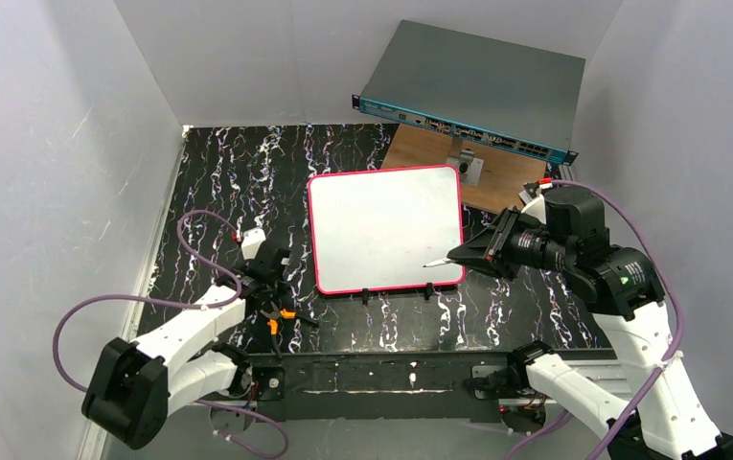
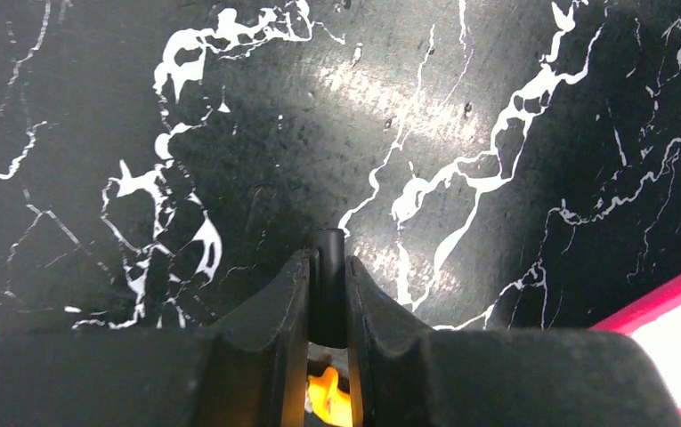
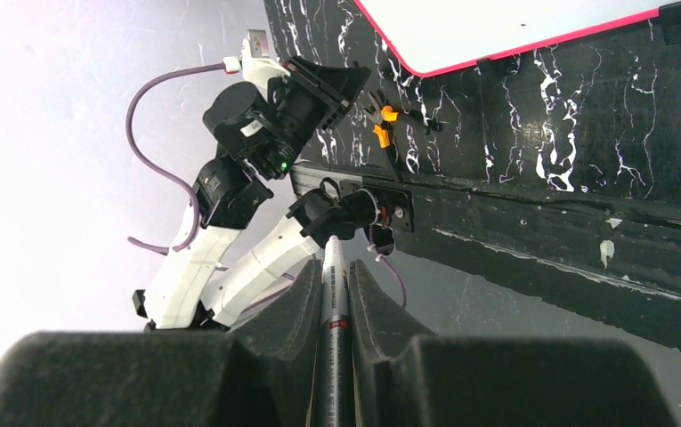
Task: Write a sentence on the whiteboard
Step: Place the pen cap at the center of the board, then hold the whiteboard on the whiteboard stand.
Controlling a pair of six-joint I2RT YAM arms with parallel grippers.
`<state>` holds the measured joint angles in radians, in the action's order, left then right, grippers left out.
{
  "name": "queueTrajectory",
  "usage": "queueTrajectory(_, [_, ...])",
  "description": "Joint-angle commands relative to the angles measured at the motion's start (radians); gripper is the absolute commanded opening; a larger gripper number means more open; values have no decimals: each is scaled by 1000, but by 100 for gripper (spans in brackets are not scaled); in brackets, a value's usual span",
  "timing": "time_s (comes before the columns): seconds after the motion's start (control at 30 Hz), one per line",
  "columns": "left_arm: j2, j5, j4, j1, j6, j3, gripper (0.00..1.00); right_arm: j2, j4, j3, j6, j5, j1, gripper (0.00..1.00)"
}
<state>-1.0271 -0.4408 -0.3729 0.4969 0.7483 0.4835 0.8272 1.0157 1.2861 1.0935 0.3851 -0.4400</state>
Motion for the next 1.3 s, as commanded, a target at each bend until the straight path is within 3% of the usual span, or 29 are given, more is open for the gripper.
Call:
queueTrajectory(0.0, [-67,0,84,-13,34,29,9,9,2,32,-17,-10,-2,1])
queueTrajectory(0.13, [-156,-33,98,-21,49,54,14,23,-1,35,-23,-2,-2,1])
queueTrajectory(0.2, [-178,-47,95,-23,66,67,38,30,-1,41,-26,1,-2,1])
queueTrajectory(0.3, [-172,-64,82,-24,72,76,60,39,6,56,-37,-2,-2,1])
queueTrajectory(0.4, [-129,-77,66,-24,69,70,71,45,21,66,-53,-11,-2,1])
queueTrajectory(0.6, [-22,-90,-49,-25,9,118,74,25,39,67,-51,-32,-2,1])
queueTrajectory(0.77, [57,-51,-69,-49,-175,197,74,-17,49,59,-40,-58,-2,1])
queueTrajectory(0.87, [81,93,3,-78,-356,264,71,-42,47,44,-46,-61,-2,1])
queueTrajectory(1.03, [6,534,72,-112,-659,425,78,-32,36,35,-154,-51,-2,1])
queueTrajectory(1.27, [-247,926,-198,-112,-883,839,74,43,107,111,-317,-17,-2,1])
